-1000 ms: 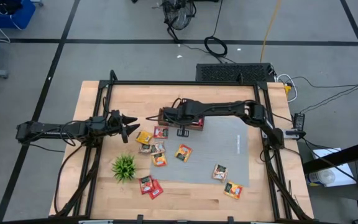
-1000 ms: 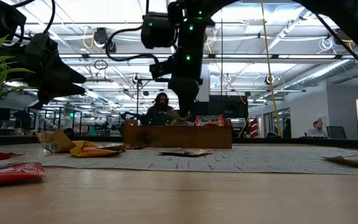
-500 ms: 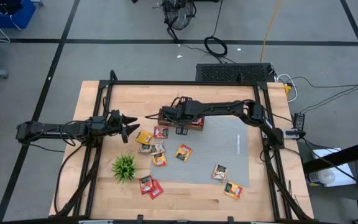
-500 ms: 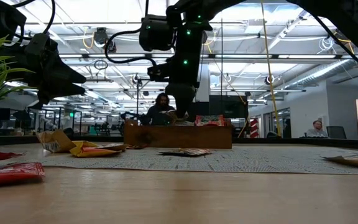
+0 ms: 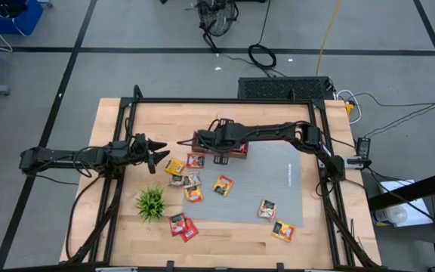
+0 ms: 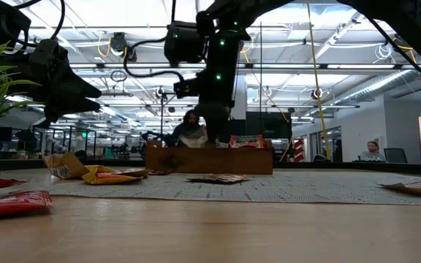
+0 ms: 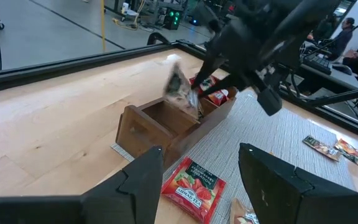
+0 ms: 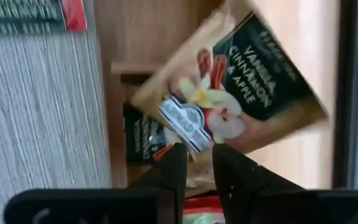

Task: Pick & Place Tea
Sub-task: Put the gold tea bag into the middle section of the wooden organizer

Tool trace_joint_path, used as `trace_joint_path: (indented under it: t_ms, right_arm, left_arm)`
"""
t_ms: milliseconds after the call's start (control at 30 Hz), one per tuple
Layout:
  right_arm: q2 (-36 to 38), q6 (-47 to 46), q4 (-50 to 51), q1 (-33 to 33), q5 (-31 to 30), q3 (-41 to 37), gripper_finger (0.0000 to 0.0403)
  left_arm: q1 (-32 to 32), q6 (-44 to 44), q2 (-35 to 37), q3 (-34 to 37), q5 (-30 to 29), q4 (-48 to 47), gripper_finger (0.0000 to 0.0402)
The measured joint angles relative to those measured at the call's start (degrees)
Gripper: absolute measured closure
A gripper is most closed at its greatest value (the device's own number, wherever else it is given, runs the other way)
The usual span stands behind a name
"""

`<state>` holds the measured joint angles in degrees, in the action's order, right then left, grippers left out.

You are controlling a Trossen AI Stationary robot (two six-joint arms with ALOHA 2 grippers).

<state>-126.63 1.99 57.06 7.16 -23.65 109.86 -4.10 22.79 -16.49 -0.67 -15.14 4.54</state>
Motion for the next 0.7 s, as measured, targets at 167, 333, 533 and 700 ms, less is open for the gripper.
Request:
trace_joint_path:
  t_ms: [167, 333, 533, 700]
  right_arm:
    - [0.0, -2.83, 0.23, 0.0, 3.96, -3.25, 0.0313]
    - [0.7, -2.79, -0.32, -0.02, 4.15, -3.42, 0.0299]
    - [3.4, -1.63, -1.47, -0.05, 4.21, -3.4, 0.0298]
    - [5.79, -4.22, -0.54, -0.11, 4.26, -3.4, 0.0298]
  left_arm:
    - [0.0, 0.0, 0.0, 0.01, -0.01, -0.02, 0.019]
    - [0.0, 0.0, 0.0, 0.0, 0.0, -0.01, 0.019]
    - [0.0, 0.0, 0.0, 0.0, 0.01, -0.02, 0.019]
    - [0.0, 0.0, 0.0, 0.01, -0.02, 0.0, 0.019]
